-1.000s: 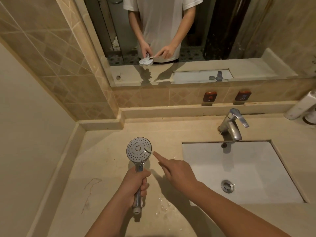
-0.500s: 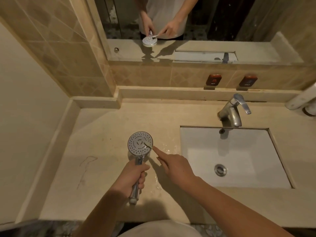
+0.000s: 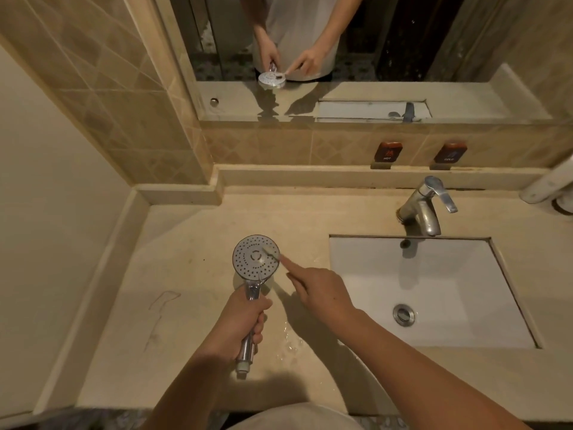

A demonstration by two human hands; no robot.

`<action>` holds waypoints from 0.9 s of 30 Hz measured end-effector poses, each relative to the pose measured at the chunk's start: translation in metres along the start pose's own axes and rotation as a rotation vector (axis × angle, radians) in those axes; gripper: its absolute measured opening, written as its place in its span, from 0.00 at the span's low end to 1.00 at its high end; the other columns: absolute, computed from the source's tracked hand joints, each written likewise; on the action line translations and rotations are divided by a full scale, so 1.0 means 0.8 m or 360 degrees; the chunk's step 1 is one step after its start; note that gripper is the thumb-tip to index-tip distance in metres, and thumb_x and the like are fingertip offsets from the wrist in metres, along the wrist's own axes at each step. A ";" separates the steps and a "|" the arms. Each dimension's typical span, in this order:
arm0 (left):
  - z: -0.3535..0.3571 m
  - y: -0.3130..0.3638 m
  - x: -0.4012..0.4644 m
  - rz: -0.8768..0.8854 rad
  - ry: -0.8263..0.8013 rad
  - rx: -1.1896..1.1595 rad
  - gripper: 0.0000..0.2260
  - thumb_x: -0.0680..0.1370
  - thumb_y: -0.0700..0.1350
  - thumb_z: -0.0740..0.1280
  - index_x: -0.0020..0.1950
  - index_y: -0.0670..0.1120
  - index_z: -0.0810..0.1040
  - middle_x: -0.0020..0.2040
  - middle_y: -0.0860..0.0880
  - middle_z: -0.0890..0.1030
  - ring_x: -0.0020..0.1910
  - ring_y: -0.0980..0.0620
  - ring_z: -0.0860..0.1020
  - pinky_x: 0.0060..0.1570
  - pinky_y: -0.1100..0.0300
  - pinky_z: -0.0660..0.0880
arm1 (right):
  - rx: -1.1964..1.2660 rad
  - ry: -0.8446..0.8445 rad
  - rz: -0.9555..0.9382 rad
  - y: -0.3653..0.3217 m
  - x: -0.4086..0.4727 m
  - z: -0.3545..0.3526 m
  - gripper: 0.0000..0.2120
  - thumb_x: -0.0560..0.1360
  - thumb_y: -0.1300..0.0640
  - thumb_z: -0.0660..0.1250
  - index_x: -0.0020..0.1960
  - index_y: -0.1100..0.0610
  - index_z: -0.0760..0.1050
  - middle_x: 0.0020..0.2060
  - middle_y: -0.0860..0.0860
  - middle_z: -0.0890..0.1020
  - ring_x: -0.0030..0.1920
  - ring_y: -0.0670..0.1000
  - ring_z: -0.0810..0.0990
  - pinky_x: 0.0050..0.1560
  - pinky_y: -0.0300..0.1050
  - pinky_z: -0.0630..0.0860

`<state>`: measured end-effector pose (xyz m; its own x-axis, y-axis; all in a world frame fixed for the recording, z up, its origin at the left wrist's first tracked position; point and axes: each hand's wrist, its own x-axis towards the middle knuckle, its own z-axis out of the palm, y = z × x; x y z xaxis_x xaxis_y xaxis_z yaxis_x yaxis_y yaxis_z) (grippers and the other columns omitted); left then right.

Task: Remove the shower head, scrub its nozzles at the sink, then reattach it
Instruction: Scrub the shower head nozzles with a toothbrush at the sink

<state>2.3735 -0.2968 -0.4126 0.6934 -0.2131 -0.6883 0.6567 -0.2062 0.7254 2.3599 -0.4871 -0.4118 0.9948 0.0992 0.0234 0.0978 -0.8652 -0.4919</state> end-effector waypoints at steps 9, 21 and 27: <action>0.003 0.009 0.004 0.0217 0.0057 0.0451 0.03 0.81 0.38 0.64 0.51 0.46 0.74 0.27 0.47 0.73 0.21 0.52 0.69 0.21 0.61 0.68 | -0.0019 -0.0031 -0.0126 -0.015 -0.003 0.005 0.26 0.81 0.53 0.57 0.77 0.39 0.58 0.37 0.55 0.81 0.35 0.56 0.78 0.34 0.48 0.72; 0.000 0.004 0.003 0.0188 0.0067 0.0448 0.08 0.82 0.38 0.64 0.57 0.51 0.75 0.28 0.47 0.73 0.22 0.52 0.69 0.22 0.61 0.68 | 0.0027 0.0008 -0.0103 -0.011 0.000 -0.003 0.23 0.82 0.48 0.57 0.76 0.36 0.60 0.34 0.51 0.81 0.32 0.52 0.76 0.32 0.43 0.66; 0.003 0.007 0.000 0.0232 0.0126 0.0466 0.06 0.81 0.38 0.63 0.55 0.48 0.74 0.28 0.47 0.74 0.21 0.51 0.69 0.22 0.60 0.69 | 0.0204 0.0114 0.0065 -0.006 0.025 -0.018 0.21 0.82 0.49 0.60 0.73 0.35 0.65 0.41 0.52 0.86 0.35 0.54 0.80 0.36 0.50 0.78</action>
<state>2.3765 -0.3006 -0.4089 0.8022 -0.1879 -0.5667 0.4438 -0.4472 0.7765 2.3793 -0.4879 -0.3961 0.9978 0.0257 0.0607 0.0571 -0.7973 -0.6008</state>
